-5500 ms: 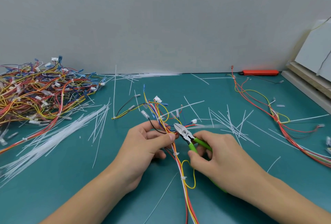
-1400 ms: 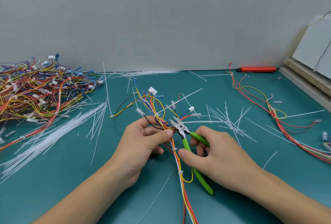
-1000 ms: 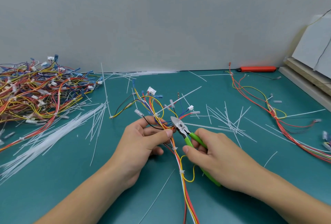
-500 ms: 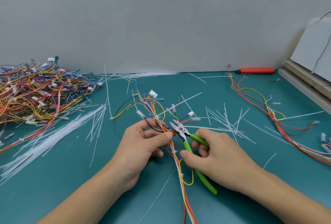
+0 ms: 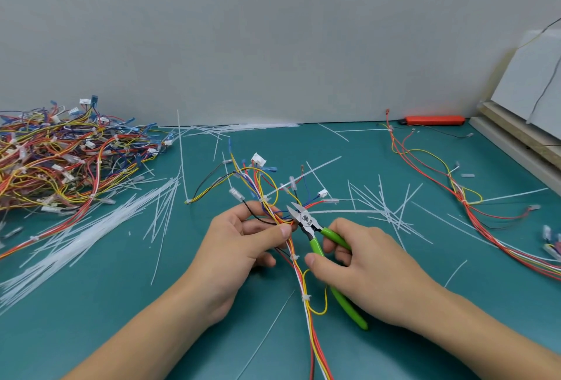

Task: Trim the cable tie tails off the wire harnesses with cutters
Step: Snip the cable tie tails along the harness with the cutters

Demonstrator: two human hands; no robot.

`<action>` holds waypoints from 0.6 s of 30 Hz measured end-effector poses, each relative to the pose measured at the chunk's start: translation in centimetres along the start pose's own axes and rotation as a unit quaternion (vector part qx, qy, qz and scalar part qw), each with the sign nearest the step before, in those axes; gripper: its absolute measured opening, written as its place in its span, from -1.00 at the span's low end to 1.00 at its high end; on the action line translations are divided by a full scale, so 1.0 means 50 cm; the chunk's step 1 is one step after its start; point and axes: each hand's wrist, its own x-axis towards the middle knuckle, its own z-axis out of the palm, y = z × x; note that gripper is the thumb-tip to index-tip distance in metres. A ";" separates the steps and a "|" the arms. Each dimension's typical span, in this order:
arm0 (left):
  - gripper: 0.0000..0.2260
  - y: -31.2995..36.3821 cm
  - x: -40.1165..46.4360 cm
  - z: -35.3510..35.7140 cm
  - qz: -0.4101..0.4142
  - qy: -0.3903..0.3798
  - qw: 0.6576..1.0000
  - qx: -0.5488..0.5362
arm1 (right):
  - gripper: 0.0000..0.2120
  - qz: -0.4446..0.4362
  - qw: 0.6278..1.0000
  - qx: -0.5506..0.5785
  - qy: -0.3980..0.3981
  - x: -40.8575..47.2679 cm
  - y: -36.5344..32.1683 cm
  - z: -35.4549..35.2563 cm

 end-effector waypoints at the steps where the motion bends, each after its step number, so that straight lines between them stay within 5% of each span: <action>1: -0.70 0.000 0.000 0.000 -0.001 0.000 1.000 0.000 | -0.58 -0.004 1.000 0.001 -0.007 0.001 0.001 0.000; 12: -0.69 0.001 -0.001 0.000 -0.001 -0.004 1.000 -0.002 | -0.69 -0.022 0.999 -0.004 -0.033 0.005 0.006 -0.004; 18: -0.69 0.000 -0.001 0.000 0.002 -0.008 1.000 0.003 | -0.52 -0.013 1.000 0.020 0.000 0.000 0.003 -0.007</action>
